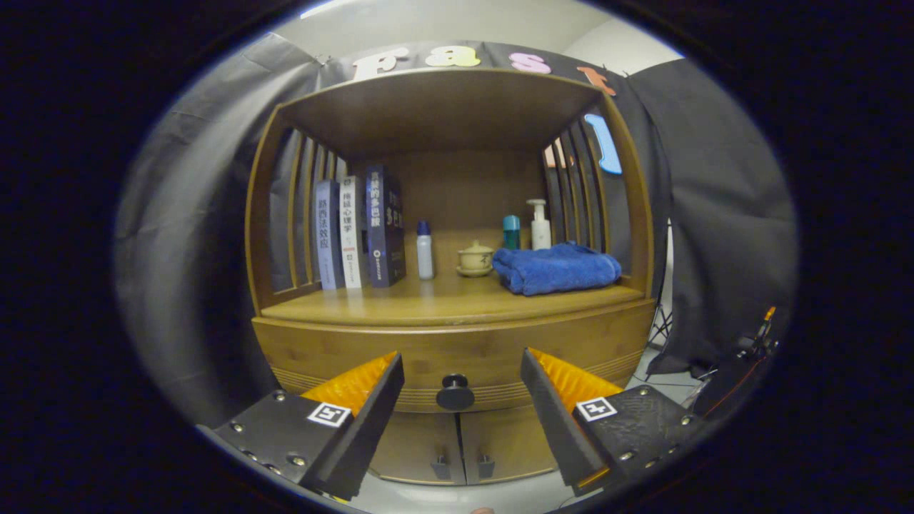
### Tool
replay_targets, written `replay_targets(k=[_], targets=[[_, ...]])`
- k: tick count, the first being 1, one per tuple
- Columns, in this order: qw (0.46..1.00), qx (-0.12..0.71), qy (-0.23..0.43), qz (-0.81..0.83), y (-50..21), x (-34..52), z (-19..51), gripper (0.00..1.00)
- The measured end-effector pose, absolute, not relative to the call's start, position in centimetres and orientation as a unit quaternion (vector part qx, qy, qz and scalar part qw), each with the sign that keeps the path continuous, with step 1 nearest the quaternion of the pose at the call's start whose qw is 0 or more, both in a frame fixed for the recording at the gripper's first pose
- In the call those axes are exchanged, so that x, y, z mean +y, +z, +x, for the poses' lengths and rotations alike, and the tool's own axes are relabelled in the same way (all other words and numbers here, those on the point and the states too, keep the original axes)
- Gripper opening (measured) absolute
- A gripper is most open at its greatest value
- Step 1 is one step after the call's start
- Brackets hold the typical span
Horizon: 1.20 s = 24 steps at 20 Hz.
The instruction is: Pull open the drawer, take out the items inside it, and place them on the countertop above the cabinet.
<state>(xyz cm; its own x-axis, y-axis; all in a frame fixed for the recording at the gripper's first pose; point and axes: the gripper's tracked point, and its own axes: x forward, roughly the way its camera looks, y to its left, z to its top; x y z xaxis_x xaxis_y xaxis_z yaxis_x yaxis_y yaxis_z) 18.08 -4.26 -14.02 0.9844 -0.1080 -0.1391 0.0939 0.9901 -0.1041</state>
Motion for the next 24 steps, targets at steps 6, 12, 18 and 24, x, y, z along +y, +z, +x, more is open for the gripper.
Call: replay_targets(k=[6, 12, 18, 24], targets=[[0.99, 0.092, -0.08, -0.066, -17.9, -7.1, 21.5, 0.99], [0.991, 0.105, -0.057, -0.053, -19.8, -5.5, 22.3, 0.68], [0.989, 0.129, -0.069, -0.028, -21.0, -5.3, 22.4, 0.44], [0.986, 0.128, -0.076, -0.074, -21.2, -5.3, 21.9, 0.26]])
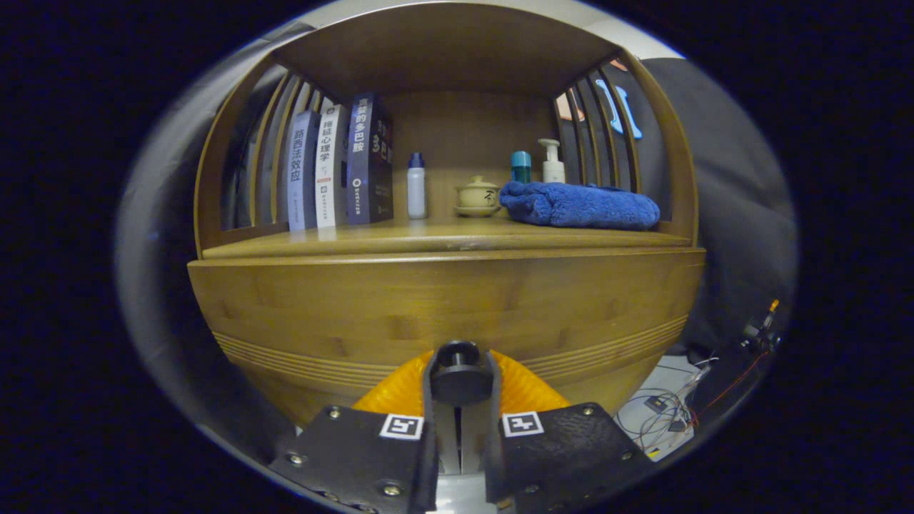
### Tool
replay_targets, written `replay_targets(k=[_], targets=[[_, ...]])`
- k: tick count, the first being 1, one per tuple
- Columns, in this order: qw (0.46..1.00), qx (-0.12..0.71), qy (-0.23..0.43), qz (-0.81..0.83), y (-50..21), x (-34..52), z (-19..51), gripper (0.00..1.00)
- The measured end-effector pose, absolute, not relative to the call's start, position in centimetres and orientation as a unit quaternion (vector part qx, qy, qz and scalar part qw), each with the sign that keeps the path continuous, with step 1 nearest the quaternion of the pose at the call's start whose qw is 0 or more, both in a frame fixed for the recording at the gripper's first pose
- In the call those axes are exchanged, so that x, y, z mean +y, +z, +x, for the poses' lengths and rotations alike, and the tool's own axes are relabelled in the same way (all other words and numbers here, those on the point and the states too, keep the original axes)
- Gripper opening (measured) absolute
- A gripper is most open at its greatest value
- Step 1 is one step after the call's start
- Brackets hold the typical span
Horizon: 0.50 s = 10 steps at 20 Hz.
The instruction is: Pull open the drawer, take out the items inside it, and place them on the countertop above the cabinet.
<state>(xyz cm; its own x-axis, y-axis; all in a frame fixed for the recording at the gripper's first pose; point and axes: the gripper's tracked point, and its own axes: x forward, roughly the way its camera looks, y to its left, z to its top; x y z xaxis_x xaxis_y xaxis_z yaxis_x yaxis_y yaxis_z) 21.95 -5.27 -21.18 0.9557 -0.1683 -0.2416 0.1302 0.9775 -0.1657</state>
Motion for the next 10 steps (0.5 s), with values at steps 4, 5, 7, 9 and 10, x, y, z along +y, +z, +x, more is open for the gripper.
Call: replay_targets(k=[4, 5, 7, 9, 10], targets=[[0.986, 0.141, -0.063, -0.061, -21.2, -4.8, 18.9, 0.26], [0.986, 0.142, -0.059, -0.058, -21.1, -4.7, 18.0, 0.26], [0.987, 0.144, -0.053, -0.056, -21.0, -4.6, 16.4, 0.26], [0.987, 0.142, -0.048, -0.053, -20.9, -4.5, 14.6, 0.26], [0.987, 0.142, -0.046, -0.052, -20.9, -4.5, 13.6, 0.26]])
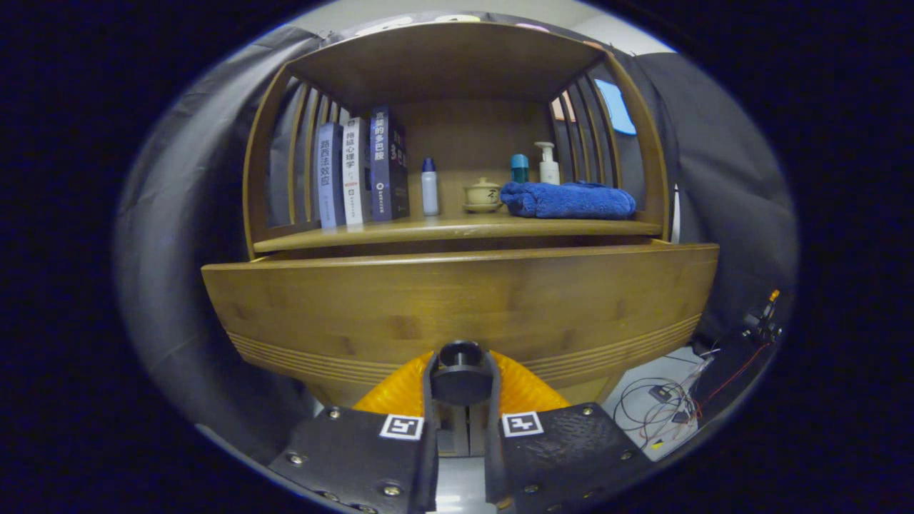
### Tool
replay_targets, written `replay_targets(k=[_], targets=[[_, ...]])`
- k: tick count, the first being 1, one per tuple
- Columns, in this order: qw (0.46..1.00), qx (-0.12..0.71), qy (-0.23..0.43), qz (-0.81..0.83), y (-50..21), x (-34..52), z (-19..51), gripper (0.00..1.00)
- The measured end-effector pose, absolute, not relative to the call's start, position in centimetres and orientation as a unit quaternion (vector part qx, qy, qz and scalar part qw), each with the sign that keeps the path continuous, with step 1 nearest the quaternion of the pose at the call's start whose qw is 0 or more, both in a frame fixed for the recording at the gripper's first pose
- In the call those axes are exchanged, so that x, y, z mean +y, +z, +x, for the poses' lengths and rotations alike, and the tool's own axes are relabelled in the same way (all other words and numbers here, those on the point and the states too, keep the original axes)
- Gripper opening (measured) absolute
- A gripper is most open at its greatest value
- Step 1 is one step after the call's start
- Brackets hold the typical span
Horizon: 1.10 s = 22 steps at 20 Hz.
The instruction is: Pull open the drawer, take out the items inside it, and place them on the countertop above the cabinet.
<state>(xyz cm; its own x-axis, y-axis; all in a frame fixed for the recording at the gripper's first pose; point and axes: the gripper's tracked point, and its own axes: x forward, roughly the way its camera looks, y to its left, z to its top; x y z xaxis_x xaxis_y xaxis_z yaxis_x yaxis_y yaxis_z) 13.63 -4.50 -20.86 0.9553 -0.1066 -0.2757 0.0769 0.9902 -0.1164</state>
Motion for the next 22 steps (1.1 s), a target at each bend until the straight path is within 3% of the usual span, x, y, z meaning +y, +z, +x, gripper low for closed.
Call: replay_targets(k=[15, 22], targets=[[0.987, 0.142, -0.035, -0.066, -21.0, -5.4, 5.4, 0.26], [0.992, 0.081, -0.019, -0.099, -14.7, -3.7, 4.0, 0.75]])
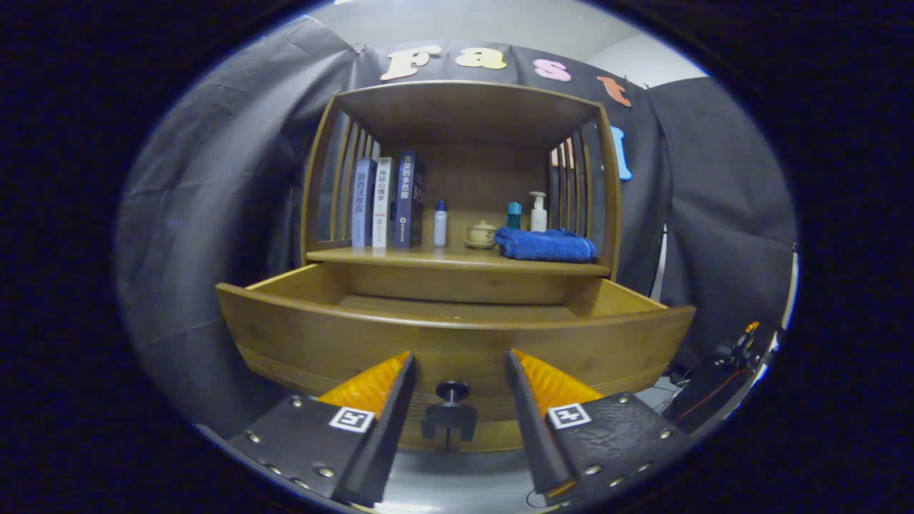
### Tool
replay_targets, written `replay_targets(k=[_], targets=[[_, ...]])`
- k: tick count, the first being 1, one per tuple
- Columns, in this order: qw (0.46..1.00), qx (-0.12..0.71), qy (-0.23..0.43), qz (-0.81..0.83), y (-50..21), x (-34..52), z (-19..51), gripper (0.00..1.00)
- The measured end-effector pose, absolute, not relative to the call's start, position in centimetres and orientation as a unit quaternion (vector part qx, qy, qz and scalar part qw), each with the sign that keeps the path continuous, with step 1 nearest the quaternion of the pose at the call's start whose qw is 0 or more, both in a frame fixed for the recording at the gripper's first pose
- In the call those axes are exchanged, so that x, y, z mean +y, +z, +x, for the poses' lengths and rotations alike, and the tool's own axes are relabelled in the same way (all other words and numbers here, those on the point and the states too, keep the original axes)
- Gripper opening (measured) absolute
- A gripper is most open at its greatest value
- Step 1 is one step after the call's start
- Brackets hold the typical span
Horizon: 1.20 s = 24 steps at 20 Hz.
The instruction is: Pull open the drawer, take out the items inside it, and place them on the countertop above the cabinet.
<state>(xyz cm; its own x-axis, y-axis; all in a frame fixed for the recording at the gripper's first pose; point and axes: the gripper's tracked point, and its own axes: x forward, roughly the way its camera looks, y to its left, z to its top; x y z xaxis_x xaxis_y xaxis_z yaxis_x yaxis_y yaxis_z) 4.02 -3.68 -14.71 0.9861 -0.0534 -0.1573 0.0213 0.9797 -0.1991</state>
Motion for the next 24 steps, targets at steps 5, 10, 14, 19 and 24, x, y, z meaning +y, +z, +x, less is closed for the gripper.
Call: replay_targets(k=[5, 10, 14, 19, 24], targets=[[0.994, 0.082, -0.005, -0.078, -11.3, -2.4, 3.5, 0.94], [0.994, 0.085, 0.004, -0.071, -8.7, -1.1, 4.5, 0.94], [0.993, 0.092, 0.006, -0.074, -6.3, -0.1, 6.9, 0.94], [0.985, 0.154, 0.001, -0.071, -8.0, -0.2, 12.1, 0.94], [0.966, 0.245, -0.021, -0.077, -10.9, -2.5, 16.3, 0.95]])
